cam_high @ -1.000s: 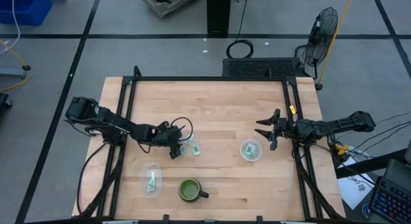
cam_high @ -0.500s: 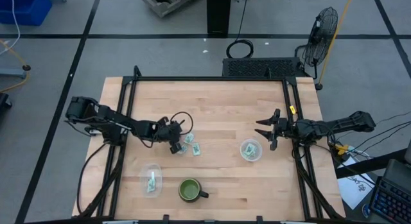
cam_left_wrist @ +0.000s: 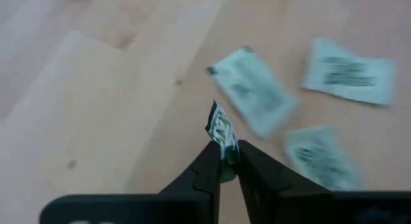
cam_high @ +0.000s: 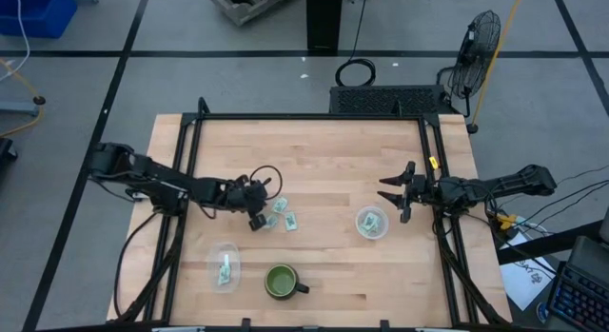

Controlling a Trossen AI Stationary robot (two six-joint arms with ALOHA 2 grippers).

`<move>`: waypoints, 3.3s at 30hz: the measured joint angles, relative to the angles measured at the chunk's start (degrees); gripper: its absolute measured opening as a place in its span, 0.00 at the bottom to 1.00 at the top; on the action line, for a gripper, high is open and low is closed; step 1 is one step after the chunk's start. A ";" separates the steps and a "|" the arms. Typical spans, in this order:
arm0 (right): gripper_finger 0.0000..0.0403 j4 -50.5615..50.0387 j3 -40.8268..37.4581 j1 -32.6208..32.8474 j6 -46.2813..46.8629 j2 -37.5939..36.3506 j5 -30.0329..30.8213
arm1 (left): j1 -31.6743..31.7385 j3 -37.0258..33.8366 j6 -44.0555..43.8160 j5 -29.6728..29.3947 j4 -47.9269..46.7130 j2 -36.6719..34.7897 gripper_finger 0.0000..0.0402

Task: Pick and place Stevia / Truvia into bins
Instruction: Put the green truvia packet into the rectangular transparent container, then put the white stevia packet into the rectangular transparent container

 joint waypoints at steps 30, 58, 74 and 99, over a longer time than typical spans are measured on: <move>0.42 -0.01 0.00 0.00 0.00 -0.02 0.00 | -40.44 0.04 -57.55 11.72 -21.94 -21.79 0.10; 0.42 -0.01 0.00 0.00 -0.01 -0.02 -0.01 | -20.38 0.07 -32.67 -0.25 -20.62 -21.88 0.49; 0.42 -0.01 -0.02 0.00 0.01 0.00 0.01 | 11.59 0.09 -3.73 24.50 1.46 -6.17 0.50; 0.42 -0.01 -0.01 0.00 -0.01 -0.02 0.00 | 3.31 19.66 16.44 10.64 -19.09 12.97 0.50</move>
